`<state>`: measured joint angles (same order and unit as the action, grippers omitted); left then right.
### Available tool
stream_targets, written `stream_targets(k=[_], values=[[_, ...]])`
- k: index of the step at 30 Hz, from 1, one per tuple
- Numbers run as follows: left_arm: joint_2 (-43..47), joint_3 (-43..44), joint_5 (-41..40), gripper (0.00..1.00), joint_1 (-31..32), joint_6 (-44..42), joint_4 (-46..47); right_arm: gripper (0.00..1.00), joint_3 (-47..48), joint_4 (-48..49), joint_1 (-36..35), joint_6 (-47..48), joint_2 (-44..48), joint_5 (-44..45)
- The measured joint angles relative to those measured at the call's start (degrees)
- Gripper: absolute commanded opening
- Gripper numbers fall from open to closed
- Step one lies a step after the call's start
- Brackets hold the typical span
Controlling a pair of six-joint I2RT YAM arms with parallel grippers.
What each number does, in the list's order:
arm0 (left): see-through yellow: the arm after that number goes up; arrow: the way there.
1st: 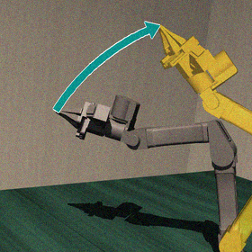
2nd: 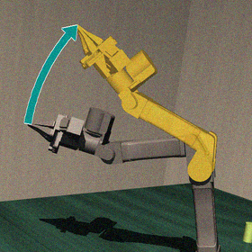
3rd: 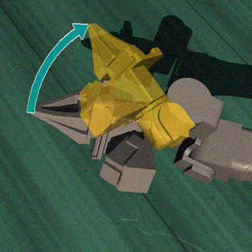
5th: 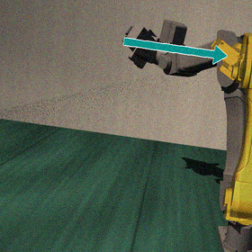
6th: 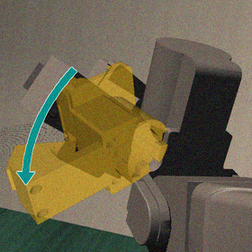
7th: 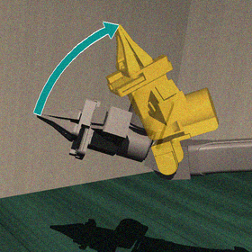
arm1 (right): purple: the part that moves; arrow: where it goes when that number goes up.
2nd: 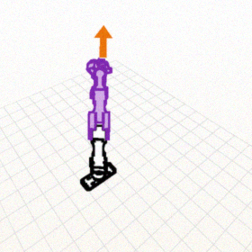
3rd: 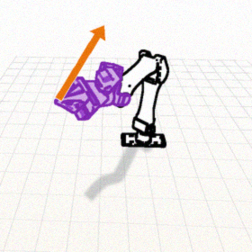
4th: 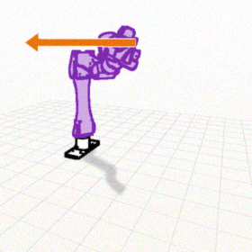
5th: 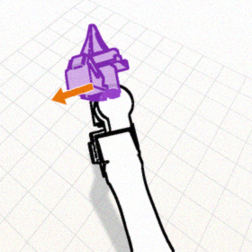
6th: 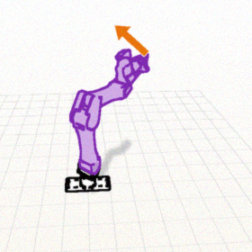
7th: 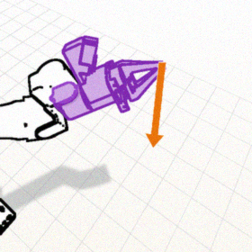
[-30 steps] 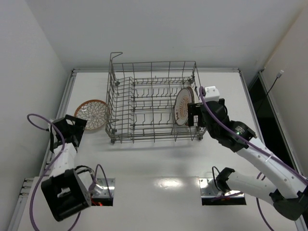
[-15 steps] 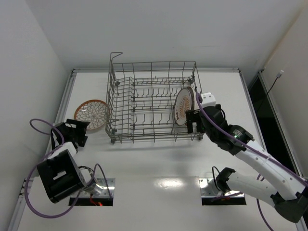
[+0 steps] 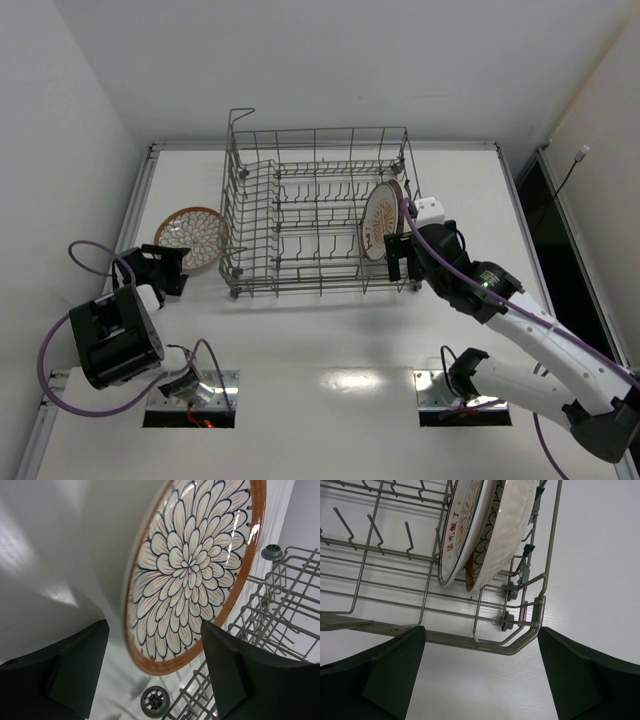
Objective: Load the plates into the dish rack
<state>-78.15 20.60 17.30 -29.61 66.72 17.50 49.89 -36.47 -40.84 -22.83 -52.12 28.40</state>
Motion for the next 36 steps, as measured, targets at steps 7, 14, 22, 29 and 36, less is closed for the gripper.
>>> stream_targets(k=[7, 14, 22, 29, 36], values=[[-5.4, 1.5, -2.1, 0.33, 3.1, 2.6, 3.7, 0.93, -0.3, 0.0, 0.0, 0.3, 0.2, 0.1], [-7.9, 2.1, -2.1, 0.0, 3.1, 3.4, 5.0, 0.93, -1.4, -1.1, 0.0, 0.3, 3.3, 0.2], [3.5, 4.8, -8.6, 0.0, 3.0, -0.5, -9.8, 0.93, -1.4, -1.3, 0.0, 0.3, 4.7, -0.3], [16.0, 15.8, -17.6, 0.0, 1.9, -3.7, -23.6, 0.93, -1.4, -1.4, 0.0, 0.2, 4.5, -3.4], [28.0, 17.6, -18.6, 0.0, 1.8, -1.6, -26.7, 0.93, -1.4, -1.4, 0.0, 0.1, 5.4, -7.7]])
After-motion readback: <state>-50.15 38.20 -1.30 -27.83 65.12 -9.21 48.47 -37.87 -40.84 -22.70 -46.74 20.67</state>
